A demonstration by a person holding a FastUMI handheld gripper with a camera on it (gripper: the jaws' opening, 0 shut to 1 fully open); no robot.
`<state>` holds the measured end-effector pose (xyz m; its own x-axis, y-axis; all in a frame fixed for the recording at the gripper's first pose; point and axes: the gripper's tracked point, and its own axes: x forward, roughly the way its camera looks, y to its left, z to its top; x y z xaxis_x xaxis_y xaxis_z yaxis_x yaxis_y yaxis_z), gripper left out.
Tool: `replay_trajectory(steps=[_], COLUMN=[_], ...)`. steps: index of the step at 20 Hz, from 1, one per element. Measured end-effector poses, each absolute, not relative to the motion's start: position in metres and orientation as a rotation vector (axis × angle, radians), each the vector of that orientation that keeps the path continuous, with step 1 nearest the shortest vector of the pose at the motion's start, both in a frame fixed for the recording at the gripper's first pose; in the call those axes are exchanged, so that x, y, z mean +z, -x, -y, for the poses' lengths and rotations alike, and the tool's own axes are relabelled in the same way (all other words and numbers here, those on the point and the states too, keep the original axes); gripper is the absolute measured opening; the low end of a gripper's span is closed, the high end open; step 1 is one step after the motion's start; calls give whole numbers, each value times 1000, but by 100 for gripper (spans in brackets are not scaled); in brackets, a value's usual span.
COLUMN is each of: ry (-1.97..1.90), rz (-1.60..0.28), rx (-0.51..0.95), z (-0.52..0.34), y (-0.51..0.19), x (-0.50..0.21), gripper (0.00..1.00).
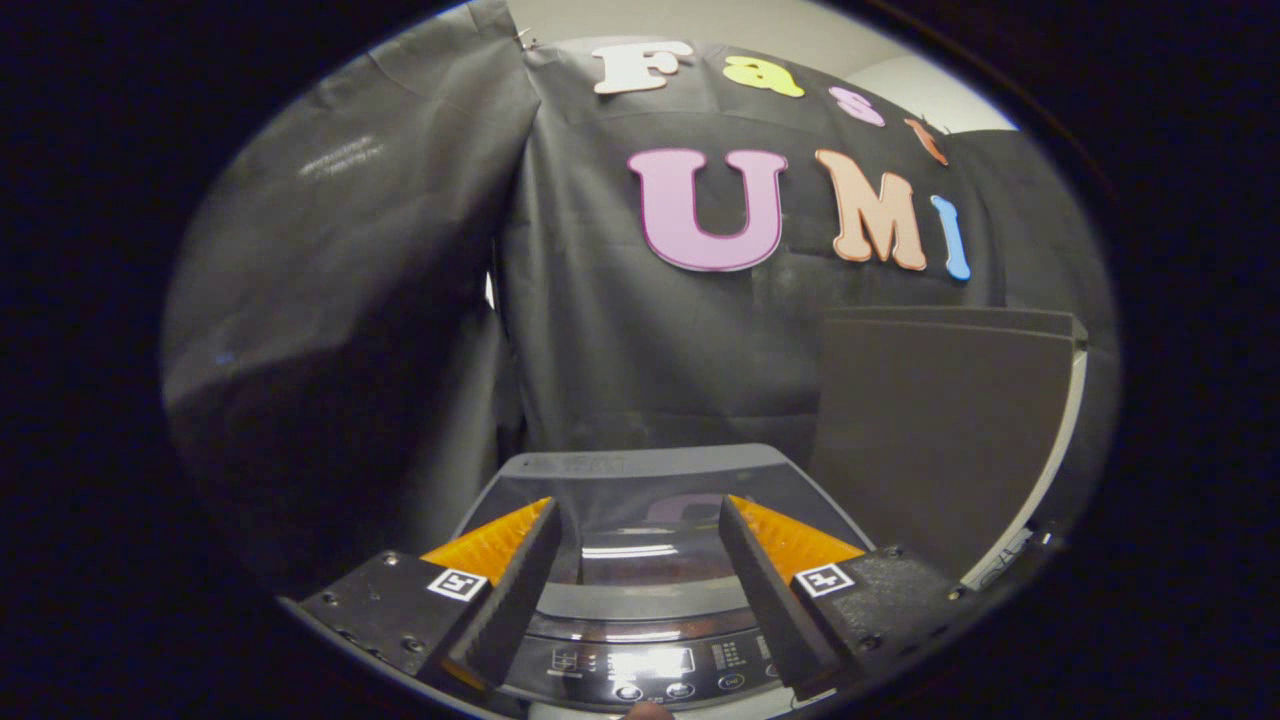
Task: Put the clothes into the washing machine and then close the washing machine lid.
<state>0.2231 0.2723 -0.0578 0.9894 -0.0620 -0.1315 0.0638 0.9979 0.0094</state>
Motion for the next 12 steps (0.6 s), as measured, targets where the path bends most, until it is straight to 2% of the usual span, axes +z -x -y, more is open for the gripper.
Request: replay_trajectory(steps=[6, 12], ry=[-15, 120], rz=[-83, -63], rx=[-83, 3], z=[-257, -251], y=[-177, -145], x=[-3, 47], gripper=[96, 96])
